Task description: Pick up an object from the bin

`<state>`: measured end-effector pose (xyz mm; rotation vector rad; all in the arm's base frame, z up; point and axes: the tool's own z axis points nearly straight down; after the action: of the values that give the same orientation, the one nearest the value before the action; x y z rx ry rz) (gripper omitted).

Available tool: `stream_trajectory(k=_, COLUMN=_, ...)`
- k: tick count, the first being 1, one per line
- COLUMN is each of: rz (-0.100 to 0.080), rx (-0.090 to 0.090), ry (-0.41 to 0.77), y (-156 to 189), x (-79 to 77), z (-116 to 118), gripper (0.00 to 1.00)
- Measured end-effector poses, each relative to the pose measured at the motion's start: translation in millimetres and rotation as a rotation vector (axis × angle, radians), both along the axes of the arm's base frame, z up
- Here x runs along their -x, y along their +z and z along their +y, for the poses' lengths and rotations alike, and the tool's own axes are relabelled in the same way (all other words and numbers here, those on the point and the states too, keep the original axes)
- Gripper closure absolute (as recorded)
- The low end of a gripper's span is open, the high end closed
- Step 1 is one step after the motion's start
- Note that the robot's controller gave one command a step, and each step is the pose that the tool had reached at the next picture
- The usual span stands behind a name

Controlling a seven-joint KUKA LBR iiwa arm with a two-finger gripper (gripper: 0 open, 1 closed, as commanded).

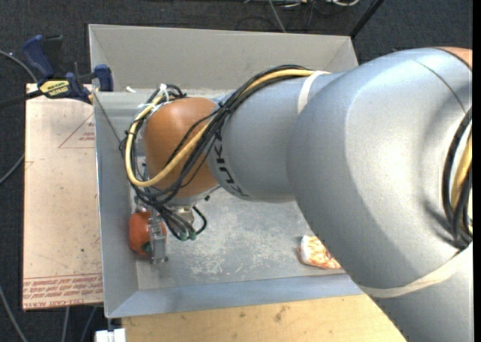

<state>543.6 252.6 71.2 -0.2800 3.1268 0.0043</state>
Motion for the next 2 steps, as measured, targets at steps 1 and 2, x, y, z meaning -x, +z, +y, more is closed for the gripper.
stream_trajectory(k=1, rz=0.0, rx=0.0, ry=0.0, y=0.0, x=0.0, z=0.0, gripper=1.0)
stream_trajectory(k=2, rz=0.0, rx=0.0, ry=-0.001, y=1.0, x=0.1, z=-0.1, gripper=1.0)
